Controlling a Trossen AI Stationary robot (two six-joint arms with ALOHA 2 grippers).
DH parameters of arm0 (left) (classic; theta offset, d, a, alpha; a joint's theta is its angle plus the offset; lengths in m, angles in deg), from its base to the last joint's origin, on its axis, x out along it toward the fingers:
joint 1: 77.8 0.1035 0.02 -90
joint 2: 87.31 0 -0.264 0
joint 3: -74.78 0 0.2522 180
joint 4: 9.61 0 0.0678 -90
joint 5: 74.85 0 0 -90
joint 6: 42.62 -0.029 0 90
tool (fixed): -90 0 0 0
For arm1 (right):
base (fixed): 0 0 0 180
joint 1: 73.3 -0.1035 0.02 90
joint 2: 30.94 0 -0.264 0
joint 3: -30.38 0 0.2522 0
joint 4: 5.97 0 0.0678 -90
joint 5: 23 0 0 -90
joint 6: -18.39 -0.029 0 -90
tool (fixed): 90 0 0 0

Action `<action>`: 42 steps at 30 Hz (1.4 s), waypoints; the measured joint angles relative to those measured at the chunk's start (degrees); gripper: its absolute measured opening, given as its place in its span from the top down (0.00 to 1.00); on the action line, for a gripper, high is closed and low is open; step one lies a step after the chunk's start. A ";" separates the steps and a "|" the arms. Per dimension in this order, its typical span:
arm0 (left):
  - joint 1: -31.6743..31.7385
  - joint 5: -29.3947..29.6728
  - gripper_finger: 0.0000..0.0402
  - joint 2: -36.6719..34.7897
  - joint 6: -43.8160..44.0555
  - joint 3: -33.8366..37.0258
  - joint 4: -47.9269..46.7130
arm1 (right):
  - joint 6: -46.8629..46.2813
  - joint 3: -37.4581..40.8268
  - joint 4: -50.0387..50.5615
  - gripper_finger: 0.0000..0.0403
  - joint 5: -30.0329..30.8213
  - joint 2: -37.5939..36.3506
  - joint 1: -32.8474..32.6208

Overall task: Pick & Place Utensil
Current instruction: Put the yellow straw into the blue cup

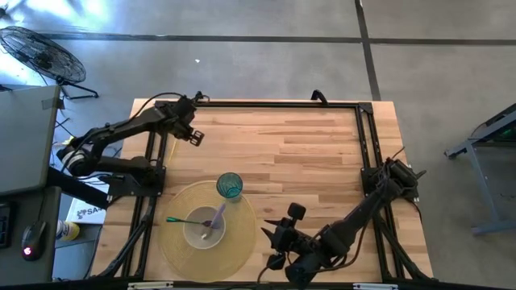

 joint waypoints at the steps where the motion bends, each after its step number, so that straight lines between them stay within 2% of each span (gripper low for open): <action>1: 0.46 -0.33 1.00 0.59 -0.05 0.00 0.01 | 0.00 0.00 0.08 0.75 -0.06 0.00 0.25; 5: 3.07 -0.22 1.00 4.75 -0.07 -0.16 -0.07 | 0.00 0.02 0.40 0.75 -0.65 0.00 1.23; 10: 5.94 4.53 1.00 9.79 -0.10 -0.17 3.94 | 0.00 0.02 0.67 0.75 -1.19 0.00 1.83; 19: 6.99 6.99 0.99 11.82 3.52 -0.61 6.74 | -0.05 0.02 2.11 0.75 -1.20 0.00 1.95; 25: 5.90 11.37 0.91 11.83 6.76 1.13 10.38 | -1.47 0.02 2.39 0.75 -2.89 0.01 1.94; 31: 3.00 17.12 0.84 11.84 14.23 4.13 13.19 | -1.51 0.04 2.11 0.75 -2.80 0.68 1.30; 37: -0.84 22.14 0.83 11.83 25.89 6.37 12.23 | -2.53 0.04 2.11 0.75 -2.62 0.70 0.66; 42: -1.71 25.46 0.83 11.78 36.15 11.07 11.55 | -3.31 0.04 2.09 0.75 -3.19 0.72 0.64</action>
